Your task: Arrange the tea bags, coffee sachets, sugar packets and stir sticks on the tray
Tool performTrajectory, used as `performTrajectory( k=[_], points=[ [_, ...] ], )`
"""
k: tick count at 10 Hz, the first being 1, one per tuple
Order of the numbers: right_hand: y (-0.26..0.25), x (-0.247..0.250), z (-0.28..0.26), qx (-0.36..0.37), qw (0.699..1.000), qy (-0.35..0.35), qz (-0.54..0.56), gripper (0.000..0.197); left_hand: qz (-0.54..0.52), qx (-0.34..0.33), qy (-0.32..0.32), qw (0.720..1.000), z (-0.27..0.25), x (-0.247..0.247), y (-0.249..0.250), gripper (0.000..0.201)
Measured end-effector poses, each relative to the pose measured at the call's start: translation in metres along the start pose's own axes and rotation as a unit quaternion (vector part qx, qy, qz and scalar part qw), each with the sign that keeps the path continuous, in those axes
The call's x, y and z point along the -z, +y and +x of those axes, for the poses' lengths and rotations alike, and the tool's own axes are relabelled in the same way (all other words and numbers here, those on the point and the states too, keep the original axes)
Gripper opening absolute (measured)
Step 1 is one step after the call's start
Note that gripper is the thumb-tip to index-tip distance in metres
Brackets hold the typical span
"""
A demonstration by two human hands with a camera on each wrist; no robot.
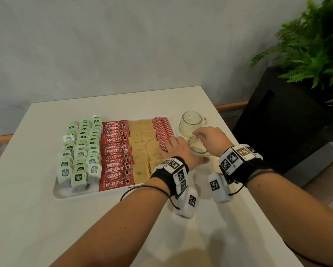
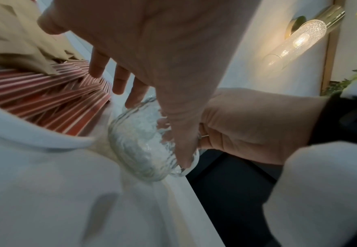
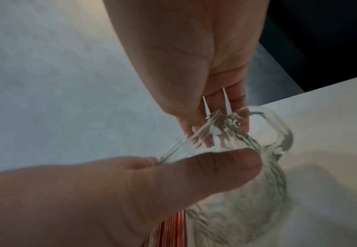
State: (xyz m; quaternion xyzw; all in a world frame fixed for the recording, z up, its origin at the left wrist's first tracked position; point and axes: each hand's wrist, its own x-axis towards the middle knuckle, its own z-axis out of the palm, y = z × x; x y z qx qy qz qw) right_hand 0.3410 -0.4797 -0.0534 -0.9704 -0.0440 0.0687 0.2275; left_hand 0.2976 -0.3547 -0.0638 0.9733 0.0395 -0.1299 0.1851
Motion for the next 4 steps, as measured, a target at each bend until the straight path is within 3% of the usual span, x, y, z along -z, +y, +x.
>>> performTrajectory(
  k=[2,3,4],
  points=[
    [-0.009,0.018,-0.021,-0.009,1.0,-0.002,0.024,0.042,0.042,-0.042,0.046,0.997,-0.013,0.009,-0.021,0.127],
    [-0.019,0.03,-0.041,0.01,0.999,0.005,0.04,0.045,0.073,-0.046,0.047,0.995,-0.029,0.034,-0.036,0.137],
    [-0.035,0.052,-0.069,0.049,0.995,0.047,0.066,0.045,0.085,-0.02,0.035,0.996,-0.059,0.06,-0.076,0.134]
  ],
)
